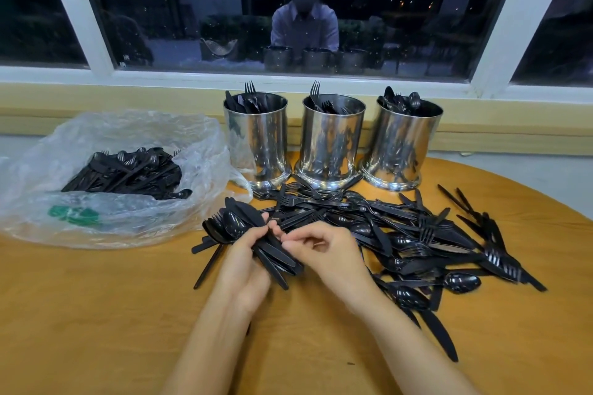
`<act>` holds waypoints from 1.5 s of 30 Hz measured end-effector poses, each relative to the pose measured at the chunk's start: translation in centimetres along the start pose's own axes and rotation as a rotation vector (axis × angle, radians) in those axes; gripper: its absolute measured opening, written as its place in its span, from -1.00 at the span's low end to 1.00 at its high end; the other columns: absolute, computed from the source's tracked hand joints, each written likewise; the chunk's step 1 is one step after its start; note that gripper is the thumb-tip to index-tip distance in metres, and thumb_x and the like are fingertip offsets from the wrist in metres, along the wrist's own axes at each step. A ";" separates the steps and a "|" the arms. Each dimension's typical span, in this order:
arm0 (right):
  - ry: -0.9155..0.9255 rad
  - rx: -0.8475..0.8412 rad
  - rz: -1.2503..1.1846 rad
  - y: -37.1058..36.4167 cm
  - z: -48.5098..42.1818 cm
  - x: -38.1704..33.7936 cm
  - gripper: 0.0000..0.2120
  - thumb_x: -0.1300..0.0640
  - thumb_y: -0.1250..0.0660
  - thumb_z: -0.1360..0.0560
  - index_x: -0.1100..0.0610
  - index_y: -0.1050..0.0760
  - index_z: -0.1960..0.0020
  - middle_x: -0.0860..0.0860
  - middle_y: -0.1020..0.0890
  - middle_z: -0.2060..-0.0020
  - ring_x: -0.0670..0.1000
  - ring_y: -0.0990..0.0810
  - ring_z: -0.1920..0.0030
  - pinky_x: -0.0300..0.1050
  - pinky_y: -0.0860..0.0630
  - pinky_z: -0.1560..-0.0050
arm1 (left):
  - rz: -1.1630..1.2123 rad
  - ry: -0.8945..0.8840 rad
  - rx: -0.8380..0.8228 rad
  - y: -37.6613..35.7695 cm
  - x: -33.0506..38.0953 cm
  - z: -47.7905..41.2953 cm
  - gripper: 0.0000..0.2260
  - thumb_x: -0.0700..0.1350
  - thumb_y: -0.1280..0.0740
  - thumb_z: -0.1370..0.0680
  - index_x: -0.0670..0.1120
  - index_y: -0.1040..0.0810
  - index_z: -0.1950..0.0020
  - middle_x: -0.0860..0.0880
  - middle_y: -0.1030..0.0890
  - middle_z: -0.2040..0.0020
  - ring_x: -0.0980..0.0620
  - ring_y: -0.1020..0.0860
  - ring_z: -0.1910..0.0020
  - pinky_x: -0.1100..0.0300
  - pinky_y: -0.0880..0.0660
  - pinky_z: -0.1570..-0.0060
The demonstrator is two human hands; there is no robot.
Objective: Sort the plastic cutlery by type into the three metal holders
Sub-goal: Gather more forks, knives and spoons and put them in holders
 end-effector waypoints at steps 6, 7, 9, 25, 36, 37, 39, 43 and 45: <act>0.095 0.206 0.389 6.4 -5.2 -0.2 -0.91 0.21 -0.39 -0.51 0.05 -0.66 0.09 -0.09 -0.64 0.16 -0.20 -0.49 0.25 -0.46 -0.41 0.20 | 0.060 0.017 -0.040 -0.2 0.0 -0.3 -0.86 -0.25 -0.18 -0.64 -0.15 -0.49 -0.13 -0.03 -0.54 0.28 0.07 -0.50 0.31 0.19 -0.57 0.30; 0.085 0.185 0.486 6.6 -6.2 0.3 -0.90 0.21 -0.37 -0.53 0.10 -0.66 0.04 -0.08 -0.64 0.13 -0.20 -0.48 0.23 -0.47 -0.39 0.18 | 0.064 0.021 -0.043 -0.3 0.0 -0.2 -0.87 -0.24 -0.18 -0.64 -0.14 -0.49 -0.13 -0.02 -0.54 0.28 0.08 -0.51 0.31 0.19 -0.57 0.30; 0.076 0.132 0.672 6.4 -7.8 1.5 -0.85 0.21 -0.33 -0.56 0.14 -0.65 -0.08 -0.04 -0.64 0.05 -0.11 -0.54 0.10 -0.34 -0.46 0.03 | 0.070 0.023 -0.041 -0.4 0.1 0.0 -0.87 -0.24 -0.19 -0.64 -0.14 -0.50 -0.13 -0.03 -0.55 0.29 0.08 -0.50 0.29 0.19 -0.55 0.21; 0.081 0.026 1.021 4.8 -9.6 3.5 -0.69 0.17 -0.35 -0.55 0.05 -0.51 -0.30 0.03 -0.61 -0.08 0.05 -0.47 -0.20 -0.06 -0.51 0.01 | 0.063 0.030 -0.012 -0.3 0.1 0.2 -0.86 -0.26 -0.19 -0.63 -0.15 -0.52 -0.12 -0.05 -0.56 0.26 0.05 -0.50 0.25 0.15 -0.47 0.12; 0.078 0.189 0.796 7.4 -5.8 -1.0 -0.87 -0.06 -0.38 -0.51 -0.02 -0.57 0.15 -0.15 -0.55 0.35 -0.16 -0.50 0.29 -0.22 -0.41 0.34 | 0.025 0.019 -0.016 -0.7 -0.1 0.5 -0.81 -0.28 -0.19 -0.63 -0.20 -0.53 -0.19 -0.09 -0.60 0.21 0.00 -0.55 0.23 0.10 -0.49 0.03; 0.079 0.215 0.656 7.1 -5.1 -1.4 -0.89 -0.02 -0.39 -0.51 -0.01 -0.59 0.16 -0.14 -0.56 0.35 -0.16 -0.51 0.30 -0.22 -0.44 0.31 | 0.015 0.019 -0.012 -0.7 -0.2 0.5 -0.82 -0.28 -0.19 -0.64 -0.20 -0.53 -0.19 -0.10 -0.60 0.20 -0.01 -0.56 0.21 0.10 -0.49 0.00; 0.041 0.180 0.360 5.7 -3.7 -1.7 -0.95 0.10 -0.40 -0.52 -0.01 -0.62 0.11 -0.13 -0.58 0.37 -0.15 -0.53 0.37 -0.25 -0.46 0.27 | -0.014 0.011 0.005 -0.7 -0.3 0.5 -0.83 -0.25 -0.21 -0.64 -0.21 -0.53 -0.18 -0.11 -0.63 0.17 -0.01 -0.58 0.17 0.10 -0.50 -0.04; -0.039 0.071 0.111 2.0 -1.2 -1.3 -0.89 0.21 -0.39 -0.53 0.01 -0.60 0.09 -0.08 -0.58 0.48 -0.15 -0.47 0.58 -0.41 -0.36 0.42 | -0.088 -0.026 0.016 -0.8 -0.2 0.7 -0.84 -0.19 -0.23 -0.64 -0.20 -0.55 -0.15 -0.13 -0.65 0.06 -0.02 -0.60 0.05 0.09 -0.51 -0.14; -0.045 0.069 0.100 1.2 -0.7 -1.0 -0.93 0.23 -0.41 -0.51 0.07 -0.60 0.11 -0.07 -0.63 0.42 -0.12 -0.50 0.57 -0.41 -0.36 0.46 | -0.140 -0.037 0.009 -0.8 -0.1 0.7 -0.81 -0.14 -0.23 -0.64 -0.20 -0.56 -0.16 -0.16 -0.64 -0.03 -0.06 -0.60 -0.08 0.03 -0.49 -0.22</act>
Point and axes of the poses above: each hand's wrist, its own z-axis away from the middle knuckle, its own y-axis out of the back of the hand, x = y × z, the point moved 7 cm from there along -z, towards the middle knuckle
